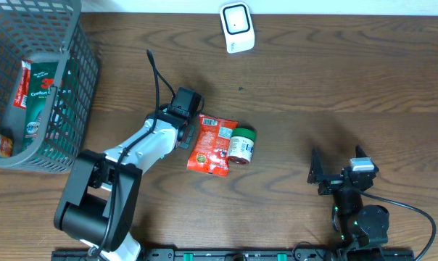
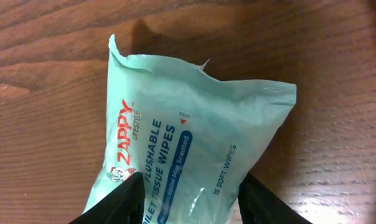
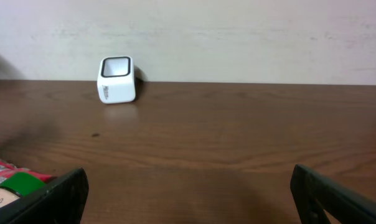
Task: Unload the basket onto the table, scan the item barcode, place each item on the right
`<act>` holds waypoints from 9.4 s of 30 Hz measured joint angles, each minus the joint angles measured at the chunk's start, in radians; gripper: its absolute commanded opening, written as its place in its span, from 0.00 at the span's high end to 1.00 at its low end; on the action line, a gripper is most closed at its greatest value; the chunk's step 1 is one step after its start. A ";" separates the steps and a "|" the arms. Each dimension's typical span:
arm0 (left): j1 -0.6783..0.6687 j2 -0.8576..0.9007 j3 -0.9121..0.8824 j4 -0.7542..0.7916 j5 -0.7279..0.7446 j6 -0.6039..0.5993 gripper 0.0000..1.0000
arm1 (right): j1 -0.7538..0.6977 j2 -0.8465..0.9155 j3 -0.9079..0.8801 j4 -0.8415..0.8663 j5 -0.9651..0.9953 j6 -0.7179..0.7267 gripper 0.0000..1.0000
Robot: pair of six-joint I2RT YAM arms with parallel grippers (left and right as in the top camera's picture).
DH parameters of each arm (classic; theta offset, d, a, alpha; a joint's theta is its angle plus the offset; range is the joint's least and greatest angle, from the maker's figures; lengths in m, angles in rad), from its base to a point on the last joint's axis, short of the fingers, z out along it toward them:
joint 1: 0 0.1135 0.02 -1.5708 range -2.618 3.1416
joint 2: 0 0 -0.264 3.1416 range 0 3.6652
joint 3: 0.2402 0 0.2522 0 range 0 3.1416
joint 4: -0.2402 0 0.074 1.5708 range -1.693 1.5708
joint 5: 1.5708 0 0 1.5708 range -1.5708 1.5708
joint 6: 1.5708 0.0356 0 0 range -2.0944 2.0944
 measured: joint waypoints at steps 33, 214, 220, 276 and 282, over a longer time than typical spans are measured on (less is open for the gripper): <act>0.101 -0.320 0.000 -0.010 0.232 -0.115 0.69 | 0.000 0.000 0.000 0.000 0.000 0.000 0.01; 0.512 -0.069 -0.002 0.134 0.935 -0.295 0.59 | 0.000 0.000 0.000 0.000 0.000 0.000 0.01; 0.497 -0.134 -0.002 0.134 0.898 -0.286 0.68 | 0.000 0.000 0.000 0.000 0.000 0.000 0.01; 0.224 -0.138 0.002 0.139 0.198 -0.180 0.83 | 0.000 0.000 0.000 0.000 0.000 0.000 0.01; 0.224 -0.060 0.002 0.177 0.180 -0.180 0.83 | 0.000 0.000 0.000 0.000 0.000 0.000 0.01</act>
